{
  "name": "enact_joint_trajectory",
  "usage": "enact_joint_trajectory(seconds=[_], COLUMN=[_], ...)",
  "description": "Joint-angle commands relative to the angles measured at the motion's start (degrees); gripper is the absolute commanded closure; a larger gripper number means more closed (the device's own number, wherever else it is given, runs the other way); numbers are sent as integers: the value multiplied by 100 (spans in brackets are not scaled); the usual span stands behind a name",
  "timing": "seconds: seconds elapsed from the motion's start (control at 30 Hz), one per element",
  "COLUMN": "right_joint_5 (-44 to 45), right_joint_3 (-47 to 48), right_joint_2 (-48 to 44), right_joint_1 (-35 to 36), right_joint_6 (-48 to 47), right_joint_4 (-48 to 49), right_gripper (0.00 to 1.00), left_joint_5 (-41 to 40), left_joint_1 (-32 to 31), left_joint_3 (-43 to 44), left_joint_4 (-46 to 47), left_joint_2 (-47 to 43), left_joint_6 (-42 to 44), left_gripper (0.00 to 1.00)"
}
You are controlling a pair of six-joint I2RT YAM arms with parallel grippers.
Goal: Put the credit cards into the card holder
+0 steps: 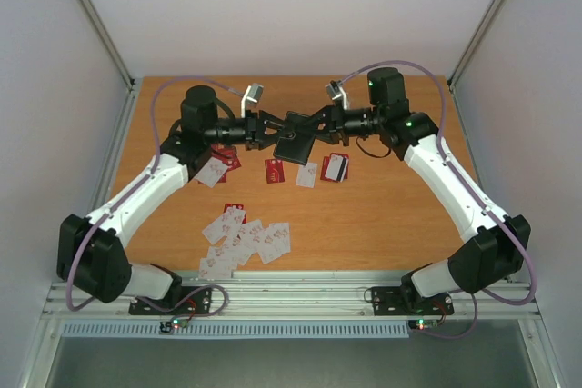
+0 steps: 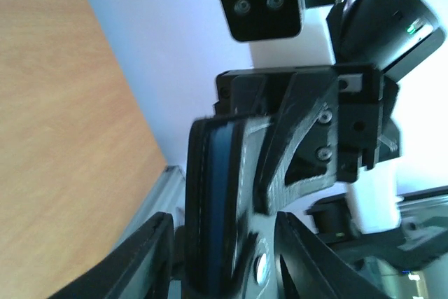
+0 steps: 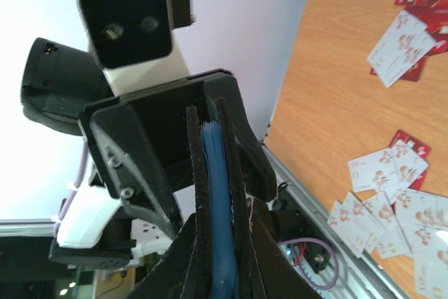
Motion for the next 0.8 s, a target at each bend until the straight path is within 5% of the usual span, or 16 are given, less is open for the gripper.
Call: enact_joint_trajectory(seconds=[0.0, 0.33, 0.77], right_joint_5=[390, 1914, 2911], right_joint_3=[573, 1471, 1784], right_joint_2=[13, 362, 410], right_joint_1=[2, 0, 26], right_joint_6=[-735, -1291, -1458], right_joint_4=[-1011, -3122, -4218], right_gripper=[99, 99, 99], left_joint_5=[-617, -2737, -4705], left_joint_1=[-12, -33, -1265], left_joint_3=[548, 1540, 2593], left_joint_4=[-2024, -5180, -6602], left_joint_2=[-436, -790, -102], left_joint_6=[1563, 3790, 4759], left_gripper=[55, 44, 51])
